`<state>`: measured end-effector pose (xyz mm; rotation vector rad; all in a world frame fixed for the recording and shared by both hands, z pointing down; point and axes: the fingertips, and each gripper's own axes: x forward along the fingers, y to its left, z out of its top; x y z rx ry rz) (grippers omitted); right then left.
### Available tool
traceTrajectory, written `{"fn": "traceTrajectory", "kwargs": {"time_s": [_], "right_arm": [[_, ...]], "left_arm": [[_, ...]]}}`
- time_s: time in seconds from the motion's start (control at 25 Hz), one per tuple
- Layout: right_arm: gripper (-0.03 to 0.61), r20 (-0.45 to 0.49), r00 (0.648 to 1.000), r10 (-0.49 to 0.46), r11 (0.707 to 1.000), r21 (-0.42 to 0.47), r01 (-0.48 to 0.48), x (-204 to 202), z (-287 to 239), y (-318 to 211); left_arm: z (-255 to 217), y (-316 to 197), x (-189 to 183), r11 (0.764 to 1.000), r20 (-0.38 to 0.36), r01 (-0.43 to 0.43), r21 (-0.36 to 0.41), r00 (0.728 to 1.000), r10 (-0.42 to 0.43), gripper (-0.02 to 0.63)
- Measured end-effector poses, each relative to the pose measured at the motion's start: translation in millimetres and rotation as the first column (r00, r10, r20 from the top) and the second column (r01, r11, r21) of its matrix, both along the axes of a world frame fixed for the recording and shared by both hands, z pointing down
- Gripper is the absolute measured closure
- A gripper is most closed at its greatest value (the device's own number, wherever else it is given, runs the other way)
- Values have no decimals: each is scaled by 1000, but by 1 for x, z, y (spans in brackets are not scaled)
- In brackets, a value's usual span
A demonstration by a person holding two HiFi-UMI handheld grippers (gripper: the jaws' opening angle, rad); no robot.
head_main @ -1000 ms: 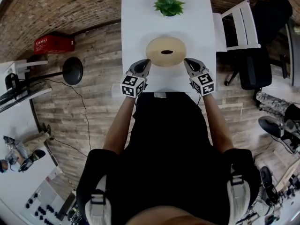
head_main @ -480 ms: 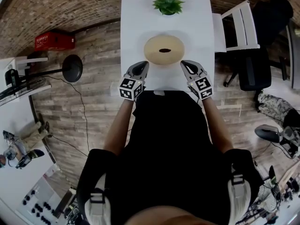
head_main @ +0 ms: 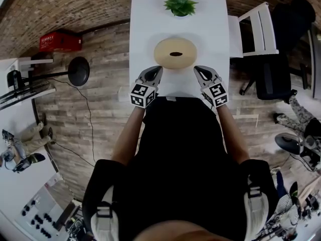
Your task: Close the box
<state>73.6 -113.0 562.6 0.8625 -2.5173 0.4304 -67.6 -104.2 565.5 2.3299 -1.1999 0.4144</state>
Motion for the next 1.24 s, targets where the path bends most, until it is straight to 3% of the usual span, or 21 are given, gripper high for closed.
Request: {"fn": "traceTrajectory", "kwargs": {"time_s": [0.64, 1.24], "right_arm": [[581, 68, 998, 13, 999, -36, -10, 5, -4, 3], [581, 56, 998, -43, 998, -39, 45, 12, 2, 12]], "left_arm": [[1, 11, 0, 999, 18, 40, -10, 999, -40, 589], [3, 26, 3, 995, 15, 102, -11, 995, -102, 589]]}}
